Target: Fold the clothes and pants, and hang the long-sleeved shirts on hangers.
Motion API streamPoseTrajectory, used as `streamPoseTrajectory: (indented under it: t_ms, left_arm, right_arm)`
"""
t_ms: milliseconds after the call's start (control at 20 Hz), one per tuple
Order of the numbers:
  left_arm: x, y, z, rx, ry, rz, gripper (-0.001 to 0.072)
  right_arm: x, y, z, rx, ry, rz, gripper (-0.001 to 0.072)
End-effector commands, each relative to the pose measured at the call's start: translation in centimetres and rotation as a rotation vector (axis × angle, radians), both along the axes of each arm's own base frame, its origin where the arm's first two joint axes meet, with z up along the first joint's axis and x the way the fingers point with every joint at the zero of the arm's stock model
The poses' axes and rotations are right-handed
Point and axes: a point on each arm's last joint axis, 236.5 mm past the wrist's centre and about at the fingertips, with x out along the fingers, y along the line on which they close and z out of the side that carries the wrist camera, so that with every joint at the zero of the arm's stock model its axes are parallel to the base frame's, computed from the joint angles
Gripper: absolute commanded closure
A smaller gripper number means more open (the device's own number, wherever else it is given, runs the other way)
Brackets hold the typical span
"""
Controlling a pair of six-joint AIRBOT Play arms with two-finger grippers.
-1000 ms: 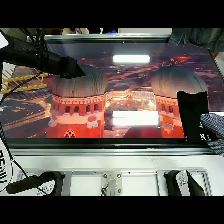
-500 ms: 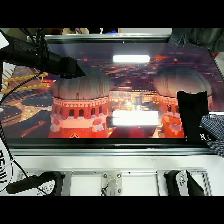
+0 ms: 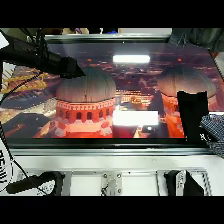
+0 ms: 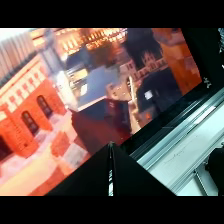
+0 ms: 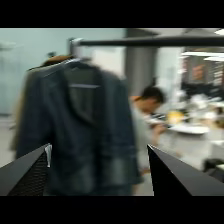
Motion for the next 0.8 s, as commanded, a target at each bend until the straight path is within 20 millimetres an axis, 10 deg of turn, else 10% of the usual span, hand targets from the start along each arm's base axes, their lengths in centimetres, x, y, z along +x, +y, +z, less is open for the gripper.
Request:
streamPoseTrajectory:
  t_ms: [0,250,400,650,750]
  left_arm:
    - [0.0,0.0,0.0,0.001,-0.001,0.0,0.0688]
    - [0.0,0.0,0.0,0.001,-0.001,-0.001,0.0688]
    - [0.0,0.0,0.0,0.003,-0.006,-0.005,0.0688]
    - [0.0,0.0,0.0,0.003,-0.006,-0.005,0.0687]
    - [0.0,0.0,0.0,0.002,-0.007,-0.004,0.0688]
  right_arm:
    - [4.8,11.4,-7.2,0.113,0.275,0.54,0.0066]
    - [8.6,28.0,-14.5,0.127,0.522,1.086,0.007]
    - [8.1,36.8,-20.5,0.027,0.705,1.279,0.0277]
    - [6.1,43.6,-25.0,0.0,0.837,1.448,0.0284]
    - [5.8,44.1,-25.5,-0.002,0.856,1.466,0.0603]
